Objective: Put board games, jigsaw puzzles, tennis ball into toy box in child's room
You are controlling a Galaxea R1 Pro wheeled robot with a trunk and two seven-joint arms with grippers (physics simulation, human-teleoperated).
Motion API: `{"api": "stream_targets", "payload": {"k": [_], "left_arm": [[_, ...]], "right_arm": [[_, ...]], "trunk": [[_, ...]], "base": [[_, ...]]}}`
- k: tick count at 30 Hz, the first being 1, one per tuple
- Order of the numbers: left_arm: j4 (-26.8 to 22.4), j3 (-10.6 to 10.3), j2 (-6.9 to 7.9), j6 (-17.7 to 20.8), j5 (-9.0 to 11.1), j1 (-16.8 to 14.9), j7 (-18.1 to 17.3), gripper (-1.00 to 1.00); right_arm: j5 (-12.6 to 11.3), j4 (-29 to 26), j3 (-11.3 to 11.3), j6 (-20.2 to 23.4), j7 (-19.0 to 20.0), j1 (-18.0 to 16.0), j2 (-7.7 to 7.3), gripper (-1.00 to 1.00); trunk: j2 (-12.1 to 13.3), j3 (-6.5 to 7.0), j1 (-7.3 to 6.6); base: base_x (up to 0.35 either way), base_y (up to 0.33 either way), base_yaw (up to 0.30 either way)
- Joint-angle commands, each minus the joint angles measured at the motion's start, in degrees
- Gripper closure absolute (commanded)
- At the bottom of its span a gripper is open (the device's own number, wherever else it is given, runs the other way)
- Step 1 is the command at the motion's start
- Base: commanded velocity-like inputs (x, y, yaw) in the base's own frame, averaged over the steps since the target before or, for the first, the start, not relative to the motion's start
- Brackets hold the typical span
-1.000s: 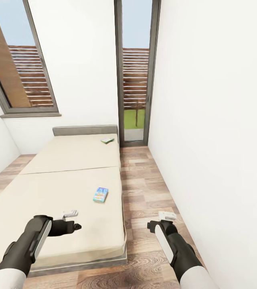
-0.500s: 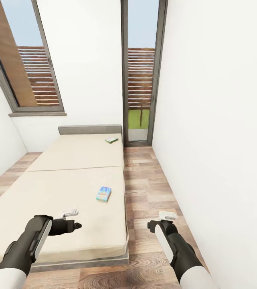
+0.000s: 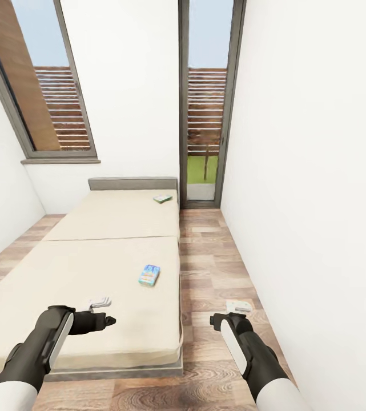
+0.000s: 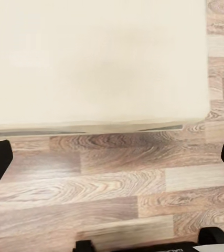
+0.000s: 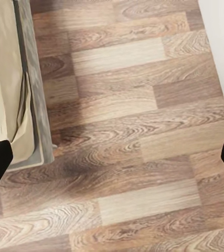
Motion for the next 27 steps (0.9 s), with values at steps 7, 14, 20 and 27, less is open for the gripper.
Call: {"api": "stream_targets", "payload": {"k": [7, 14, 20, 27], "left_arm": [[-0.06, 0.09, 0.05, 0.27, -0.1, -0.03, -0.26, -1.0], [-0.06, 0.09, 0.06, 0.23, -0.08, -0.04, -0.25, -1.0], [-0.04, 0.08, 0.06, -1.85, -0.14, -0.04, -0.31, -1.0], [0.09, 0.09, 0.12, -3.31, -0.14, -0.04, -0.34, -1.0]], "right_arm": [[-0.56, -0.05, 0.1, 0.04, -0.53, -0.04, 0.0, -1.0], [-0.56, -0.05, 0.1, 0.03, -0.53, -0.04, 0.0, -1.0], [-0.56, -0.05, 0.1, 0.01, -0.53, -0.04, 0.0, -1.0], [-0.56, -0.05, 0.1, -0.03, -0.53, -0.04, 0.0, -1.0]], "trunk": [[-0.05, -0.07, 0.01], [-0.05, -0.07, 0.01], [-0.05, -0.07, 0.01], [-0.05, -0.07, 0.01]], "base": [[0.067, -0.16, 0.001], [0.015, -0.039, 0.0], [0.088, -0.071, 0.0], [0.22, -0.071, 0.0]]}}
